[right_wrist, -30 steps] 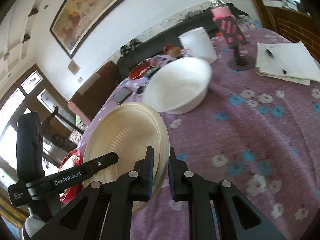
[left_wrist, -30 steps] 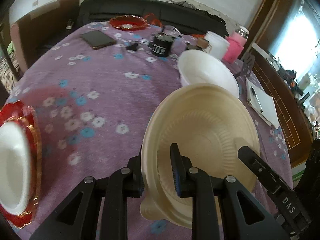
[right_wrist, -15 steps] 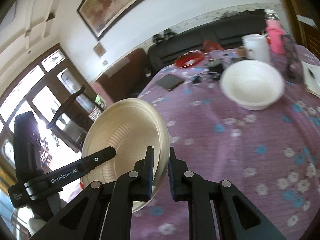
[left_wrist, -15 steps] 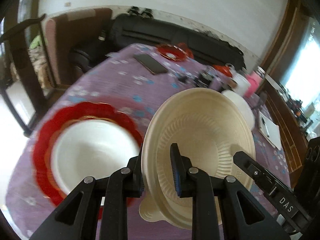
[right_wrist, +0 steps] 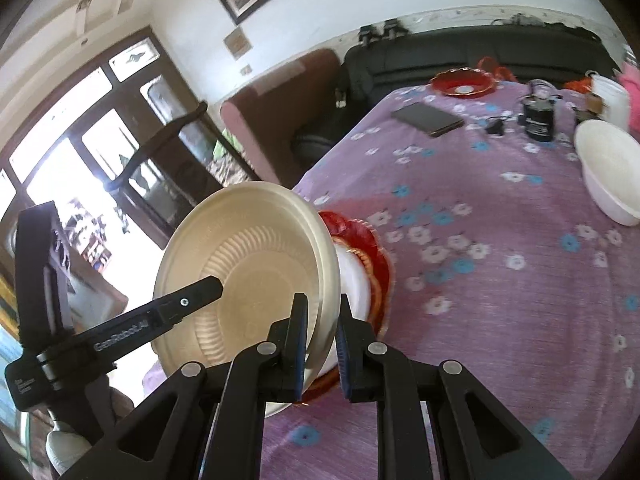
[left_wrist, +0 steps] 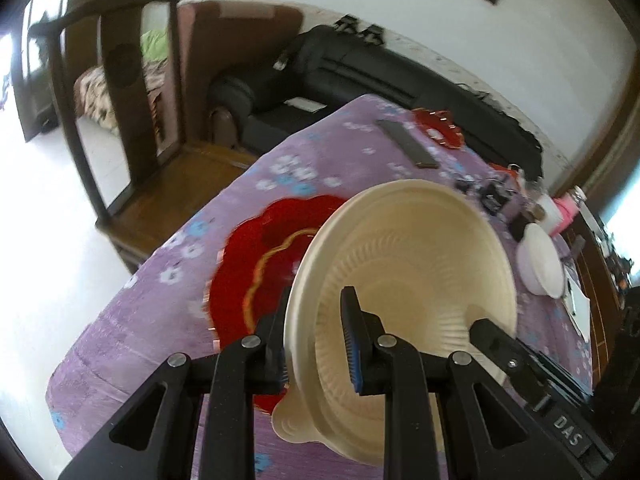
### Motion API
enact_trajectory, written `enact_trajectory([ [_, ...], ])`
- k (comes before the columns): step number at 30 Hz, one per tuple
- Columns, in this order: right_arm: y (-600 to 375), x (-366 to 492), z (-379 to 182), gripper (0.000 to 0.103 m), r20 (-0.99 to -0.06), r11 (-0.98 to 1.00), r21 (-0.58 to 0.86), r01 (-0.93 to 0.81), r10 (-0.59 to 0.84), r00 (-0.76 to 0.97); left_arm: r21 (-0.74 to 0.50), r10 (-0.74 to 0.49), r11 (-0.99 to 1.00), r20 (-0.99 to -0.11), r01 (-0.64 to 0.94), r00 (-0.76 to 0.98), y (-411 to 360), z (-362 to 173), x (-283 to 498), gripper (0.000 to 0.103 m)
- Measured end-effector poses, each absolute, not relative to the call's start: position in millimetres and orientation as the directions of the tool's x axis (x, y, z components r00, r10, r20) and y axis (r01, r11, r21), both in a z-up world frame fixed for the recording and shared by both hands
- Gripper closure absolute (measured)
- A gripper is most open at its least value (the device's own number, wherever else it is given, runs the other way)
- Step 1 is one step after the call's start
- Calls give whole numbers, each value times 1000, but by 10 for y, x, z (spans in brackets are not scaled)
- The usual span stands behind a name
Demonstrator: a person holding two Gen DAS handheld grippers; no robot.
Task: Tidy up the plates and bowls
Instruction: 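Carry the beige bowl with both grippers and lower it onto the white plate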
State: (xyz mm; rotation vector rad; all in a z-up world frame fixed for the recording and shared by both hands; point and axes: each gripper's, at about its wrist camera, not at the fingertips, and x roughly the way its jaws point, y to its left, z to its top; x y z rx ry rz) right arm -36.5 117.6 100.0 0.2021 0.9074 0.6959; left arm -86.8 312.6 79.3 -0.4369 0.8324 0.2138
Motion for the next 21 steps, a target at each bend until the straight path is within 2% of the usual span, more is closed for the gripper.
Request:
enact_trajectory([
  [6, 1318, -297, 897, 88, -681, 776, 422, -469, 613, 402, -306, -1, 876, -775, -373, 632, 3282, 589, -838, 82],
  [15, 1291, -208, 885, 88, -703, 809, 399, -432, 572, 422, -288, -7, 892, -780, -348, 626, 3210, 607, -648, 81],
  [17, 1294, -192, 869, 88, -714, 815, 392, -428, 562, 416, -286, -10, 894, -782, -345, 624, 3201, 619, -611, 77],
  [19, 1306, -182, 858, 87, -721, 818, 382, -430, 555, 414, -287, -6, 892, -780, -349, 625, 3209, 620, -595, 67],
  [21, 1303, -192, 867, 87, -719, 824, 378, -423, 548, 427, -294, 5, 885, -770, -362, 638, 3246, 635, -605, 49],
])
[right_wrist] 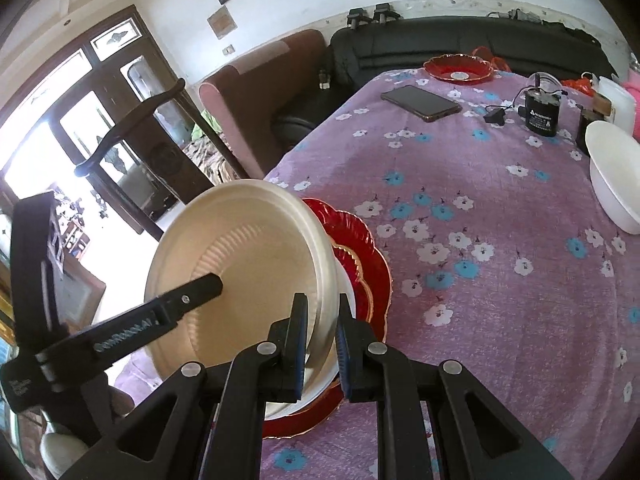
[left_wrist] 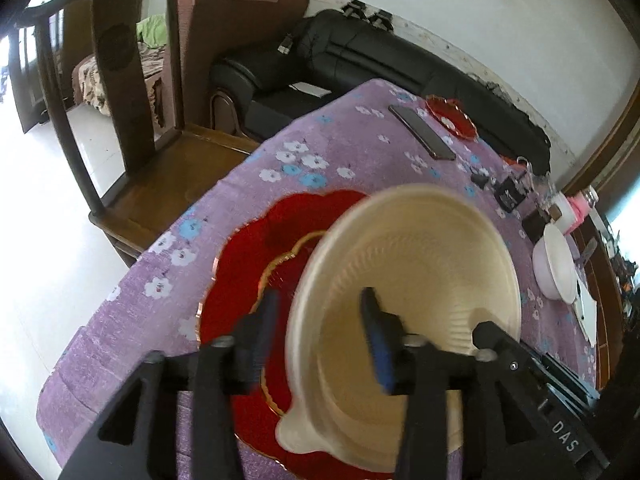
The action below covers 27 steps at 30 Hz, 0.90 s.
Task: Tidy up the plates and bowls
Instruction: 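Carry the beige bowl with both grippers and lower it onto the white plate, then open both grippers and withdraw from the beige bowl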
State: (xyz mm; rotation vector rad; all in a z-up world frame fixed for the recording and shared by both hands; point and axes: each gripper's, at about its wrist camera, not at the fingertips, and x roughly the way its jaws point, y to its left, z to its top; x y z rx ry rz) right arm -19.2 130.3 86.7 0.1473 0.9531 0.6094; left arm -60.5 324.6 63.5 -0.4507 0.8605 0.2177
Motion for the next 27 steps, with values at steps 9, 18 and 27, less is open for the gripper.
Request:
enact_trajectory([
  [9, 1215, -134, 815, 69, -714, 832, 410, -375, 548, 436, -343, 16, 858, -728, -383, 686, 3413, 740, -716, 40],
  [18, 1128, -247, 1062, 54, -666, 830, 393, -395, 554, 500, -341, 83, 855, -654, -390, 752, 3398, 1043, -1046, 32],
  [27, 550, -465, 1420, 54, -595, 832, 368, -414, 553, 583, -212, 182, 918, -523, -334, 833, 2854, 1568, -1311, 20],
])
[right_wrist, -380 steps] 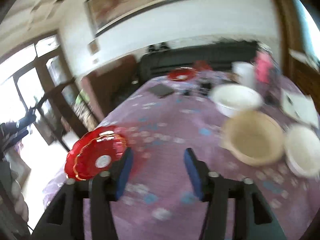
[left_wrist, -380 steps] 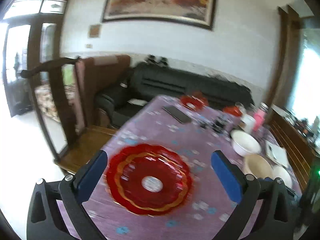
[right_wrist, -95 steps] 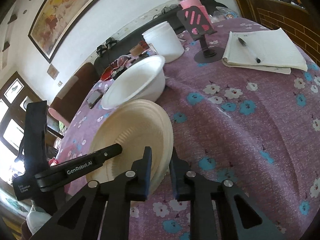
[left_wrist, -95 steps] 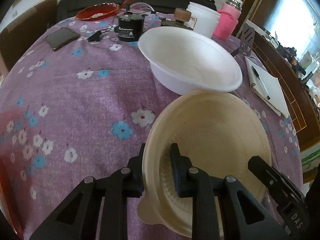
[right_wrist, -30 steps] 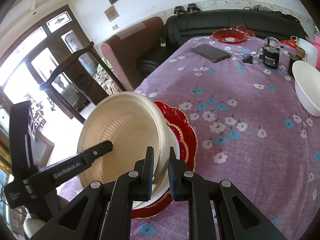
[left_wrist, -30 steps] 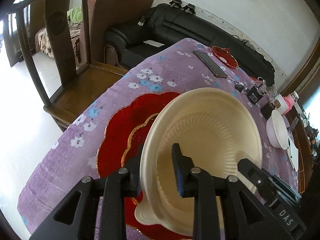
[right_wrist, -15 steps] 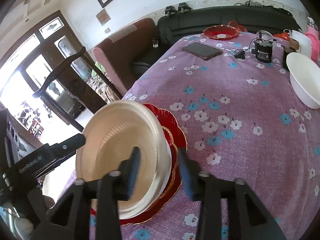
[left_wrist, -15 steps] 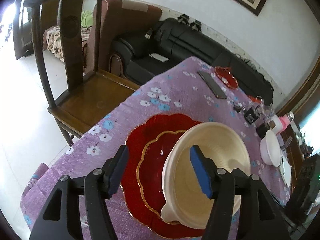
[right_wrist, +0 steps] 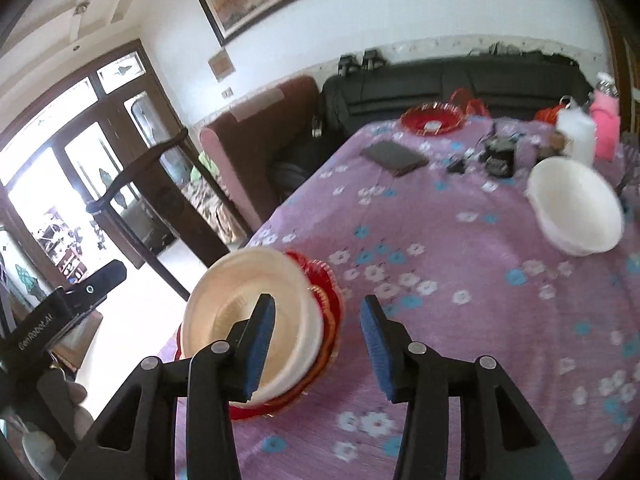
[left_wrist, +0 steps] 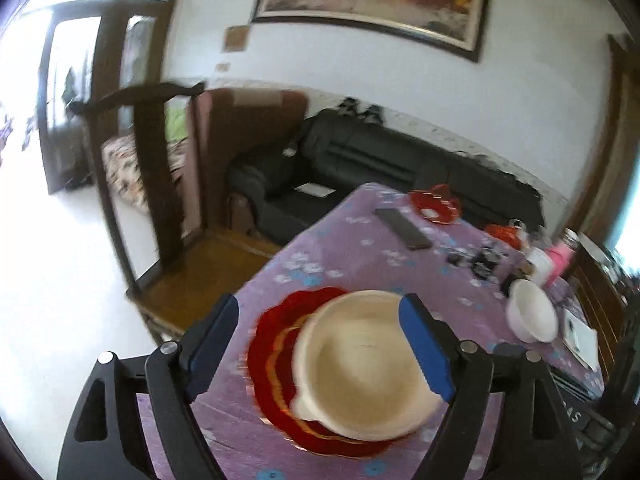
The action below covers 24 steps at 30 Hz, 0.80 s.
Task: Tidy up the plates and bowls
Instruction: 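Open both grippers and withdraw from the beige bowl, then move both grippers to the large white bowl and grip its rim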
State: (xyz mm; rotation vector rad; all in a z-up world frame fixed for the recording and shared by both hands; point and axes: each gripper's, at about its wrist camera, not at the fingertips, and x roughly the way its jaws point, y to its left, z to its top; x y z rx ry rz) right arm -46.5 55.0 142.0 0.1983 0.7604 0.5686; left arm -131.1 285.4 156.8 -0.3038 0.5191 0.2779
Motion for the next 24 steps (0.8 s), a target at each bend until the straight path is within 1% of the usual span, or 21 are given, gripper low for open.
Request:
enact_trajectory([
  [2, 278, -486, 1478, 54, -566, 840, 372, -394, 542, 621, -204, 130, 941, -518, -270, 845, 2656, 1665, -1300, 20],
  [4, 60, -464, 1503, 54, -557, 836, 397, -379, 547, 625, -190, 94, 957, -512, -219, 854, 2481, 1739, -1273, 20],
  [7, -383, -387, 1517, 54, -575, 856, 410, -315, 511, 639, -191, 36, 970, -511, -154, 859, 2243, 1809, -1190, 17],
  [10, -751, -345, 1533, 54, -585, 885, 392, -253, 452, 673, -204, -19, 973, -540, -109, 842, 2037, 1807, -1044, 16],
  [14, -1267, -270, 1483, 54, -594, 894, 419, -161, 404, 696, -215, -89, 975, -597, -53, 797, 1732, 1743, -763, 16],
  [19, -1813, -178, 1374, 54, -607, 889, 455, -57, 357, 710, -207, -123, 978, -645, -17, 754, 1443, 1655, -432, 16],
  [24, -2147, -39, 1262, 55, -625, 889, 458, 12, 313, 716, -206, -168, 978, -700, 28, 694, 1140, 1500, 41, 17],
])
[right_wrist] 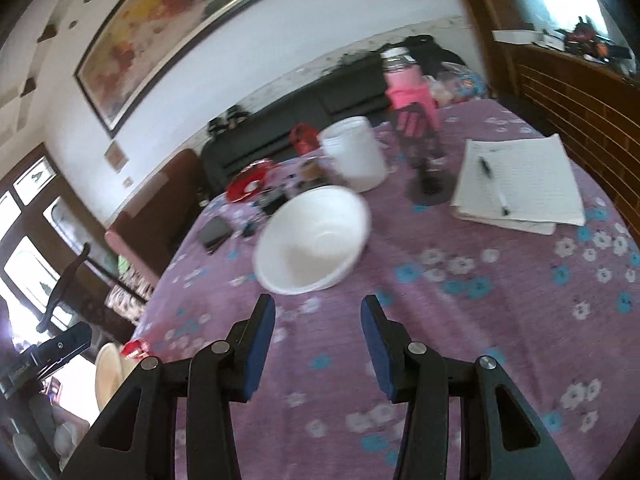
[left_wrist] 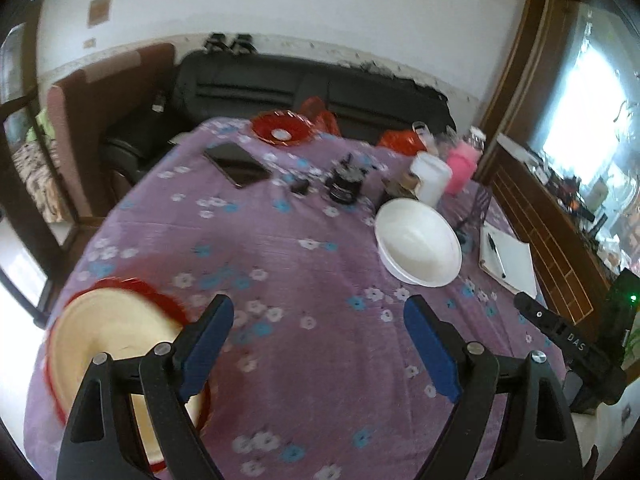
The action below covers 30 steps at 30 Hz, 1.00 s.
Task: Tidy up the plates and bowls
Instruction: 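Move both grippers to the large white bowl and grip its rim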
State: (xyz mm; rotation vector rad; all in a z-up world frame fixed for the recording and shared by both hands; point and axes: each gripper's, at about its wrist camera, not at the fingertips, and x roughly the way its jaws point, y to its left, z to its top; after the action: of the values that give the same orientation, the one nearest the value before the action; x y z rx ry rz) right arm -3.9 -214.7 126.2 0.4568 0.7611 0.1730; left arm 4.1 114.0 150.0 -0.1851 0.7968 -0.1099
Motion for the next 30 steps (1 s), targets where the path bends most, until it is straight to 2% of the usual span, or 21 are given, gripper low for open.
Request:
enact_trajectory([
  [6, -2219, 345, 1071, 55, -631, 852, 520, 52, 342, 697, -218, -194, 975, -754, 40, 627, 872, 1260, 669, 17],
  [12, -2030, 778, 922, 54, -622, 826, 559, 75, 358, 696, -186, -156, 982, -800, 8, 580, 722, 1035, 1276, 17],
  [21, -2062, 1024, 694, 54, -617, 824, 558, 96, 334, 713, -234, -200, 972, -825, 2, 529, 539, 720, 1881, 17],
  [30, -2155, 1139, 483, 54, -611, 777, 622, 94, 406, 680, -209, -180, 978, -842, 1, 508, 195, 448, 2249, 17],
])
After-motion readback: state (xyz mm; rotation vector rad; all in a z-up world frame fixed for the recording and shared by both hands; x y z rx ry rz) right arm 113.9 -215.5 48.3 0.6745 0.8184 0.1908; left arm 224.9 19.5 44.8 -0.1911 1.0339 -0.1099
